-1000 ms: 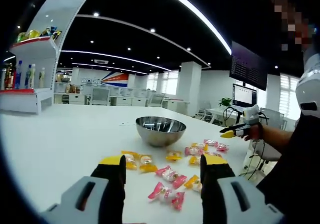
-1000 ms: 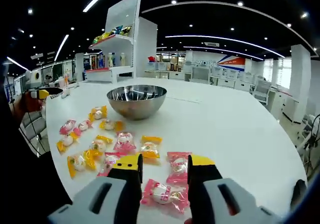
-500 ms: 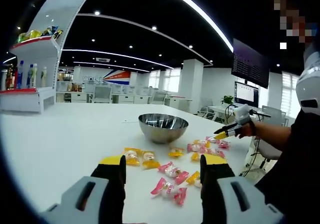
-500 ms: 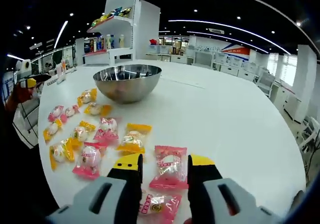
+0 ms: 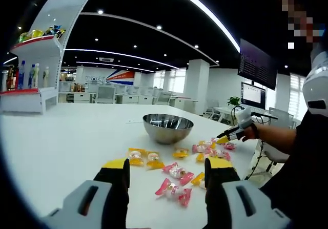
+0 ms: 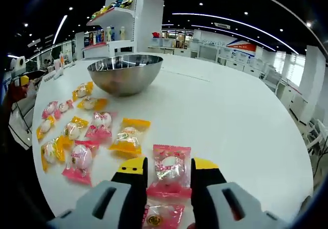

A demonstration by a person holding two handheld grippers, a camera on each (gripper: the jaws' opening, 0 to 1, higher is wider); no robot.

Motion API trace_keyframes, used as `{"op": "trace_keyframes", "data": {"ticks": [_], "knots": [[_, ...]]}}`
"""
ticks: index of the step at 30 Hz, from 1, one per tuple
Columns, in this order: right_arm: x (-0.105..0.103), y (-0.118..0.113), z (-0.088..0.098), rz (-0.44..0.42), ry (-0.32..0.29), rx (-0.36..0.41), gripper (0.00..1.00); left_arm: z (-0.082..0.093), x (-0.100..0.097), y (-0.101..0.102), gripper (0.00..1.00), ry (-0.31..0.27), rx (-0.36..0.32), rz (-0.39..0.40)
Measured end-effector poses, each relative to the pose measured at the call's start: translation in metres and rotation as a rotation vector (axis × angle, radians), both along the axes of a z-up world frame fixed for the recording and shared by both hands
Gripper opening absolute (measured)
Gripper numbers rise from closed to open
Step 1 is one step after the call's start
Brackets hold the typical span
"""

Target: Pick up the marshmallows scattered on the table and place them into the bowl on the table

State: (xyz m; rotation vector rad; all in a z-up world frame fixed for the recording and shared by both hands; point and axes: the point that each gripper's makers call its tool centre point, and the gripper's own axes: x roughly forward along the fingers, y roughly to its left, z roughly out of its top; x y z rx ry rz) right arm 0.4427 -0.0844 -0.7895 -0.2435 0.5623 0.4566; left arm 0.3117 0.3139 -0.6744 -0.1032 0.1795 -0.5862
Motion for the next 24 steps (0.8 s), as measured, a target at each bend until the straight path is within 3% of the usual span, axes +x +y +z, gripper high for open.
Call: {"op": "trace_keyframes", "data": {"ticks": [10,24], "knots": [[0.0012,-0.001,-0.0077,-0.017,0.004,-0.003,0.28,0.0029,-0.0023,0.0045,0.59,-0.006,-0.018,0.016],[0.0012,-0.005,-0.005,-0.033,-0.022,-0.017,0.22,0.001,-0.0035,0.0047,0.58,0.005,-0.022,0.014]]}}
